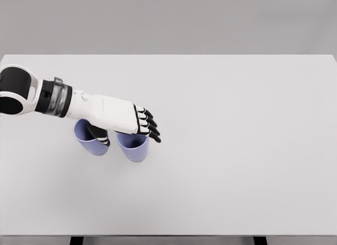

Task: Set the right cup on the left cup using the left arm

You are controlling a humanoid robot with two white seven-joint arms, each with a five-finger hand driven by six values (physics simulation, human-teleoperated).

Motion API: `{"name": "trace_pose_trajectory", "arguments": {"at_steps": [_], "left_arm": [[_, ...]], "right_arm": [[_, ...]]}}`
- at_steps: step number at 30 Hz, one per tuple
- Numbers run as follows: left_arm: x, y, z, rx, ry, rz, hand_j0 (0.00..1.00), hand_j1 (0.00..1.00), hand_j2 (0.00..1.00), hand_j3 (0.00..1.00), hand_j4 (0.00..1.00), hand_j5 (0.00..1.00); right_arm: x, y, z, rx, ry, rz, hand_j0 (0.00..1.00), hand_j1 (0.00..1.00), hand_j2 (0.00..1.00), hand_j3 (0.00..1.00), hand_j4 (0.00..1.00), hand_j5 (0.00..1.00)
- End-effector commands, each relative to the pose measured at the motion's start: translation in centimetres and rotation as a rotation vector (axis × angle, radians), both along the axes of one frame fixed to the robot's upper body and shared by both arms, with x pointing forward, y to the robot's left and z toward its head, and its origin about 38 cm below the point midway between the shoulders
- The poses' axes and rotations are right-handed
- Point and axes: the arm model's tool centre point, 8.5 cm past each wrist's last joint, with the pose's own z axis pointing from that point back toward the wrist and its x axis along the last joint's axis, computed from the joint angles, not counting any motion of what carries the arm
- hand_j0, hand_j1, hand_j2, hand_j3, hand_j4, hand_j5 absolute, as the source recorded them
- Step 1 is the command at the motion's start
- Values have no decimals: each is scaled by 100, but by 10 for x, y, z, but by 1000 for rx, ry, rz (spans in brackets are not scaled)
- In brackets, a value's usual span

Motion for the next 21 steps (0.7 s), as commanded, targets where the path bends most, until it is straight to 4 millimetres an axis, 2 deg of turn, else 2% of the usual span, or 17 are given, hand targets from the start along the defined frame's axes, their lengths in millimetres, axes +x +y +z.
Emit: {"name": "trace_pose_trajectory", "arguments": {"at_steps": [1,21], "left_arm": [[3,-2,-2,0,2,5,100,100,100,100,100,100],[7,-10,-10,8,8,-1,100,100,100,100,100,100]], "right_arm": [[0,0,0,0,0,0,100,100,100,100,100,100],[0,0,0,0,0,0,100,100,100,100,100,100]]}}
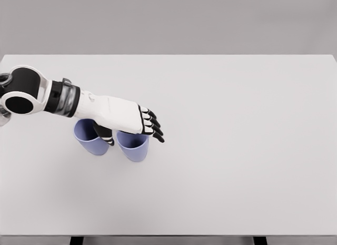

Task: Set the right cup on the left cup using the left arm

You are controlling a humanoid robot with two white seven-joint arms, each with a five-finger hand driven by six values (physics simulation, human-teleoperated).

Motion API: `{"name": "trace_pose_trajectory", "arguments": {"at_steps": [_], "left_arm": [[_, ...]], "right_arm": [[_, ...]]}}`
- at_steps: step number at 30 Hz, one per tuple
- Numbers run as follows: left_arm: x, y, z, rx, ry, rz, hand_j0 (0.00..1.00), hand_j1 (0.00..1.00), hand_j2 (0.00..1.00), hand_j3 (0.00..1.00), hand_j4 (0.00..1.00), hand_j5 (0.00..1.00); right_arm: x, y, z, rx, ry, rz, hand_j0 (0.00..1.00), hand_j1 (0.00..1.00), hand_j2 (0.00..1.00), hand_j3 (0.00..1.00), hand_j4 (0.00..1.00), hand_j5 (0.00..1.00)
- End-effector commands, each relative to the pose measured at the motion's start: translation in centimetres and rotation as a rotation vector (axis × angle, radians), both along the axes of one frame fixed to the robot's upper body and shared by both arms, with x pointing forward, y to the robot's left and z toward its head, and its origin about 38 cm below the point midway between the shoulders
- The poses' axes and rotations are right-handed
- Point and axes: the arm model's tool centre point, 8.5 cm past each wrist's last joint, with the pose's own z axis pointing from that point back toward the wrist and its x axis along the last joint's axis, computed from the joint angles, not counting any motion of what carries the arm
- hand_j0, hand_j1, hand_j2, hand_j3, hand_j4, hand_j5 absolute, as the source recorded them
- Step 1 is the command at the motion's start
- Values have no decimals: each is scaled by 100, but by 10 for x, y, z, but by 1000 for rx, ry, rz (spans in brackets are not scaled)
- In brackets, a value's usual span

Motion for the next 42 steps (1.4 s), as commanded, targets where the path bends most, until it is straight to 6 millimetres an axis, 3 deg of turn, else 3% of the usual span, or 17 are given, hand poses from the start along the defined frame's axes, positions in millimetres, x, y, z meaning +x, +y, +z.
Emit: {"name": "trace_pose_trajectory", "arguments": {"at_steps": [1,23,30,39,42], "left_arm": [[0,-1,0,-3,3,2,100,100,100,100,100,100],[2,0,-14,16,26,15,99,99,99,99,99,99],[2,0,-14,15,26,12,89,89,89,89,89,89],[2,0,-15,16,29,13,89,89,89,89,89,89],[2,0,-15,16,29,13,83,83,83,83,83,83]], "right_arm": [[0,0,0,0,0,0,100,100,100,100,100,100],[0,0,0,0,0,0,100,100,100,100,100,100],[0,0,0,0,0,0,100,100,100,100,100,100],[0,0,0,0,0,0,100,100,100,100,100,100],[0,0,0,0,0,0,100,100,100,100,100,100]]}}
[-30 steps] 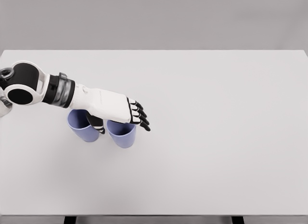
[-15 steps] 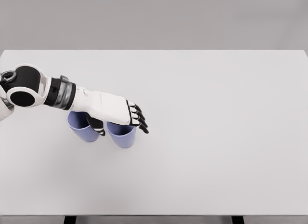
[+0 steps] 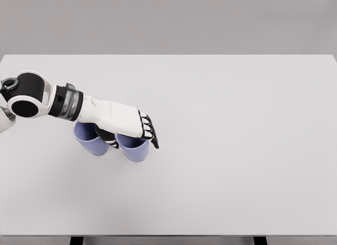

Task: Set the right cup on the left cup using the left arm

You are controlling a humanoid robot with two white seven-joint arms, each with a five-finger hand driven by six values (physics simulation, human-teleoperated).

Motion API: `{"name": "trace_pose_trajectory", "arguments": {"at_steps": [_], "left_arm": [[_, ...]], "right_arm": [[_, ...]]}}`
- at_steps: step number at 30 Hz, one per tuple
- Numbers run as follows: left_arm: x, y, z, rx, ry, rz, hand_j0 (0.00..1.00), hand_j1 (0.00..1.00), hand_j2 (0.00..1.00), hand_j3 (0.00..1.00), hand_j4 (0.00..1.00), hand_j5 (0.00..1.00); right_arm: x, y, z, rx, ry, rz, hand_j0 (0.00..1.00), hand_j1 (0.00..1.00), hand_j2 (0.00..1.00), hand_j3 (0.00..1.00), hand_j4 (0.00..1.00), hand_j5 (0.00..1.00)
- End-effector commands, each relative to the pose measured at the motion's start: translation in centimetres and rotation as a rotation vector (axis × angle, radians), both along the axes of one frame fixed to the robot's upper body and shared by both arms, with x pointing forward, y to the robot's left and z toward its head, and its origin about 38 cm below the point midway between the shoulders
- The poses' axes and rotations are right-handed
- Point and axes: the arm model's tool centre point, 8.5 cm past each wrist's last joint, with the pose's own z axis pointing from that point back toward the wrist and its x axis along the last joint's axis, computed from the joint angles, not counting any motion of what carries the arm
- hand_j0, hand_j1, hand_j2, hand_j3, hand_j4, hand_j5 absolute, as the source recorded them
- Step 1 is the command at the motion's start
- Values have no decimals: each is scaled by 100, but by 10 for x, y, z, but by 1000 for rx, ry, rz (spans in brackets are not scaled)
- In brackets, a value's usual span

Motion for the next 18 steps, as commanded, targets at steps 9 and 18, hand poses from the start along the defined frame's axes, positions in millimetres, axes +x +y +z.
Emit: {"name": "trace_pose_trajectory", "arguments": {"at_steps": [9,18], "left_arm": [[0,0,2,-5,0,-1,73,73,73,73,73,73],[-6,0,11,-20,-9,-14,72,72,72,72,72,72]], "right_arm": [[0,0,0,0,0,0,100,100,100,100,100,100],[0,0,0,0,0,0,100,100,100,100,100,100]]}}
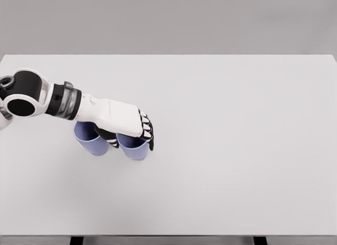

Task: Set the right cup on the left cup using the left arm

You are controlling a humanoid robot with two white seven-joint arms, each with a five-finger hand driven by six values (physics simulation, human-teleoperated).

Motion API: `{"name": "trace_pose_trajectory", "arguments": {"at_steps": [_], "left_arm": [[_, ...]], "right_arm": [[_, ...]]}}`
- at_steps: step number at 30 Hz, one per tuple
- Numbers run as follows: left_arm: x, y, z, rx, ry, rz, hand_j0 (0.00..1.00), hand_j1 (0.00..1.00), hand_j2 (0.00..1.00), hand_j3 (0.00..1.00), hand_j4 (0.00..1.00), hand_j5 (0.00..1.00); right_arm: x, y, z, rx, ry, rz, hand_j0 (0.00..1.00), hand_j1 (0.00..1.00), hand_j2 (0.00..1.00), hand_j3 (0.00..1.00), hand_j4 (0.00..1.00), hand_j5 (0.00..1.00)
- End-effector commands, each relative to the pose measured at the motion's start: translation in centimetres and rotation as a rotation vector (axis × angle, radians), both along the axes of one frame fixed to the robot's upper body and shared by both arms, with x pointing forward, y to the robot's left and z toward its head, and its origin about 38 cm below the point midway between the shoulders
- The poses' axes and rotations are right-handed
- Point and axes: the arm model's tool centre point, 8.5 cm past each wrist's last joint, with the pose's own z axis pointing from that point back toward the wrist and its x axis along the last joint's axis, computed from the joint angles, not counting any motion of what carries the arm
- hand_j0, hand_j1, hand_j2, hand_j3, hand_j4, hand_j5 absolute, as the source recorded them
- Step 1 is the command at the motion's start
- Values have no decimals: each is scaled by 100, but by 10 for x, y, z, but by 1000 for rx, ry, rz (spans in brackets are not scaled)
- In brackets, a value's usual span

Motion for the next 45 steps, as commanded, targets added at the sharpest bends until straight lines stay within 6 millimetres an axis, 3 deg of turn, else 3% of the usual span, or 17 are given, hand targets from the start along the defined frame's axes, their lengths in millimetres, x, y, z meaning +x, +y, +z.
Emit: {"name": "trace_pose_trajectory", "arguments": {"at_steps": [1,20,45], "left_arm": [[-3,0,3,-8,2,-4,72,72,72,72,72,72],[-14,7,32,-44,-19,-54,73,73,73,73,73,73],[-9,26,82,-78,-85,-34,74,74,74,74,74,74]], "right_arm": [[0,0,0,0,-1,0,100,100,100,100,100,100],[0,0,0,0,0,0,100,100,100,100,100,100],[0,0,0,0,0,0,100,100,100,100,100,100]]}}
